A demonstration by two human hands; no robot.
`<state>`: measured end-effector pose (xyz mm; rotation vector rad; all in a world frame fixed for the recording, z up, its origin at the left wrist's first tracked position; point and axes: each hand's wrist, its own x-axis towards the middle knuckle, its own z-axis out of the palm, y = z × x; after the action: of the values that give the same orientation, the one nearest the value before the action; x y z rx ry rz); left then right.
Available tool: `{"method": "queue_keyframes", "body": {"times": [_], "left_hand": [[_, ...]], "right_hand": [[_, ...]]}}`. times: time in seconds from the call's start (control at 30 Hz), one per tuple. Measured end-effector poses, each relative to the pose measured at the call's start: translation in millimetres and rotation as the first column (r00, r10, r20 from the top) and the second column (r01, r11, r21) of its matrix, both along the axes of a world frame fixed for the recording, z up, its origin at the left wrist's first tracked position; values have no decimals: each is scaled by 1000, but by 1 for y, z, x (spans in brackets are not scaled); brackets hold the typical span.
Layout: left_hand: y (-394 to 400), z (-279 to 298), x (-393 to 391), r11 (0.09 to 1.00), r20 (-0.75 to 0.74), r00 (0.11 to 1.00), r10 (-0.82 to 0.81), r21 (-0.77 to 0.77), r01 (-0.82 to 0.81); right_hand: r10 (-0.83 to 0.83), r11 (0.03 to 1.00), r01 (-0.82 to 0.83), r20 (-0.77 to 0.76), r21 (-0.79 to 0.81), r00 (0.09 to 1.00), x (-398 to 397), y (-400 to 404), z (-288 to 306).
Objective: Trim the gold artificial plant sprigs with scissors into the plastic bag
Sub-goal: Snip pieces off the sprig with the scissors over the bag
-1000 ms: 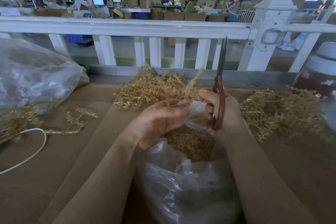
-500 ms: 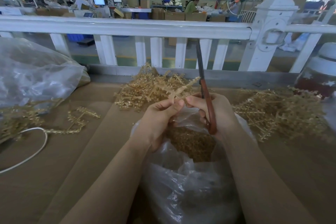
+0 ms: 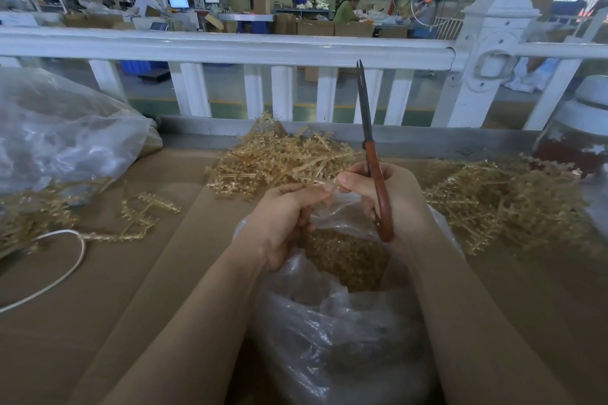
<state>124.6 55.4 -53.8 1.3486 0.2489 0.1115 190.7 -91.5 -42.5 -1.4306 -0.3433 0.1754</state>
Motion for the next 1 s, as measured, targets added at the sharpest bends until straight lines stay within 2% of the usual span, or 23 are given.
{"method": "queue_keyframes", "body": {"times": [0.1,0.23,0.33,0.4,0.5,0.6,0.73,1.0], "left_hand": [[-2,0,-1,999,46,999,-29,-30,30],[-1,-1,-2,997,53,999,7,-76,-3],[-1,1,-1,990,53,996,74,-121,-67],[2,1,1,985,79,986,147,-101,-139],[5,-1,3,977,146,968,203,31,-210],[6,-3,3,968,164,963,212,97,-229],[10,-3,4,965,151,955,254,27,-261],[18,-8,8,917,85,920,382,-158,-366]], "right_hand": [[23,1000,-23,0,-7,1000,-3,0,1],[55,995,-49,59,-90,997,-5,1,2],[72,986,-52,124,-157,990,-5,1,2],[45,967,0,170,-256,984,-1,-3,4],[91,901,37,272,-433,958,6,-12,6],[227,801,10,320,-599,920,8,-21,8],[368,659,-26,293,-752,883,10,-23,9],[376,557,36,291,-829,880,21,-27,3]]}}
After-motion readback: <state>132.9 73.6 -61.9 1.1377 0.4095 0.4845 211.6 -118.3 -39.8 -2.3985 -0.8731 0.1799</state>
